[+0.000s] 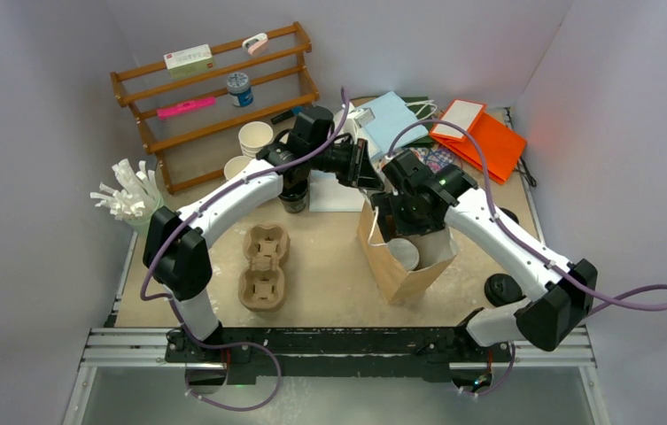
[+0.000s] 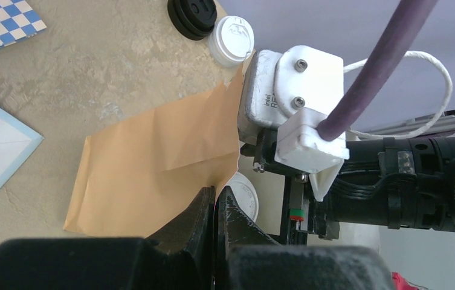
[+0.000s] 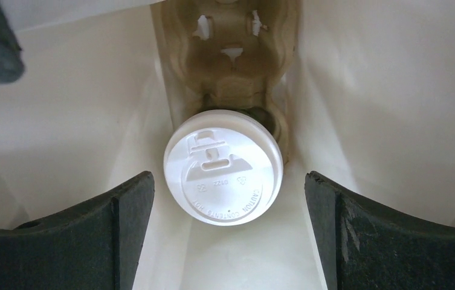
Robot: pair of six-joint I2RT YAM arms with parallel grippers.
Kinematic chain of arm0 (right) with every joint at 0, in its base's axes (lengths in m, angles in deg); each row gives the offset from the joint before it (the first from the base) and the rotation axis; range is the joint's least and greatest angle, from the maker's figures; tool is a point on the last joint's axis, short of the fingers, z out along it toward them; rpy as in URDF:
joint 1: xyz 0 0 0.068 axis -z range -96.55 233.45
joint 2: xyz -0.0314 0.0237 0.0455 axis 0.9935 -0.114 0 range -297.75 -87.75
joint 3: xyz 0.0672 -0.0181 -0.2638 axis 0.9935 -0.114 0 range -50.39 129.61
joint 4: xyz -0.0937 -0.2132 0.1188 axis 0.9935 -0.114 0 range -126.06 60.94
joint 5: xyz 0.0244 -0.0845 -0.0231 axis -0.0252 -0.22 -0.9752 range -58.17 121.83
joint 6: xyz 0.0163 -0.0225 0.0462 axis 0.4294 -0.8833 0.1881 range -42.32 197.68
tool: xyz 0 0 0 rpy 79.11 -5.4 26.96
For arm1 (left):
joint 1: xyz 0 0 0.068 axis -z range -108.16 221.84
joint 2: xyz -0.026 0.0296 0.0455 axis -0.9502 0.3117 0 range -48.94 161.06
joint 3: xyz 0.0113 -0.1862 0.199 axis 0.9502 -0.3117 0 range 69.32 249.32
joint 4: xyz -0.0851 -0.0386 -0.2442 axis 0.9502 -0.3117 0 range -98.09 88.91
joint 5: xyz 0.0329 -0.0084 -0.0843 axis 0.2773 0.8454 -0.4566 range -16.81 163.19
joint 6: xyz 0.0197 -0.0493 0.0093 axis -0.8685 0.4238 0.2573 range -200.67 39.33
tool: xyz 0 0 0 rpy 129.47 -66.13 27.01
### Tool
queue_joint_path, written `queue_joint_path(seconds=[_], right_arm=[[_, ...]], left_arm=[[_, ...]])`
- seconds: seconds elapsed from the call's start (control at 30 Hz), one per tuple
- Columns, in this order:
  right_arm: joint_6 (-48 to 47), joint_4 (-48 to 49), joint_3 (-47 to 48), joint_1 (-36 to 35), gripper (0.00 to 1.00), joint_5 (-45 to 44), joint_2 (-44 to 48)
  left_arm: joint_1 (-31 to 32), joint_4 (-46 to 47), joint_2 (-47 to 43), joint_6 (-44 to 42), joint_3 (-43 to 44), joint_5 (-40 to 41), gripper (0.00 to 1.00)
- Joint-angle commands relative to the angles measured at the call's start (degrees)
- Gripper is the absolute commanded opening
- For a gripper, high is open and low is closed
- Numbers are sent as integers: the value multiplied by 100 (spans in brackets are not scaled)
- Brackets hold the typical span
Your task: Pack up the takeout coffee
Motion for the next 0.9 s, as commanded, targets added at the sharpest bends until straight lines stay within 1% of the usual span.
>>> queue_joint_path(seconds=[0.0,0.1,0.27,0.5,0.77,0.87], right_arm=[[-233,42,-76,-10,97,-226,-31],[-179,128,-141,-19,96,-77,0],[-144,272,-327,-27,91,-53,60],[-160,220,557,-26,89,-62,198],[-122,-304,1490,-19,81,-48,581],[-272,-451,1882,-19,79,-470,514]], left_arm=[[2,-33,-187,-175,237,-72,0],[-14,-43,-237,-206,183,-34,0],[-38,39,-251,-205,115,-13,0],[-42,135,-157,-146,162,58,0],[-43,-36,89,-240,439,404,0],[-47,-7,168,-240,491,524,0]])
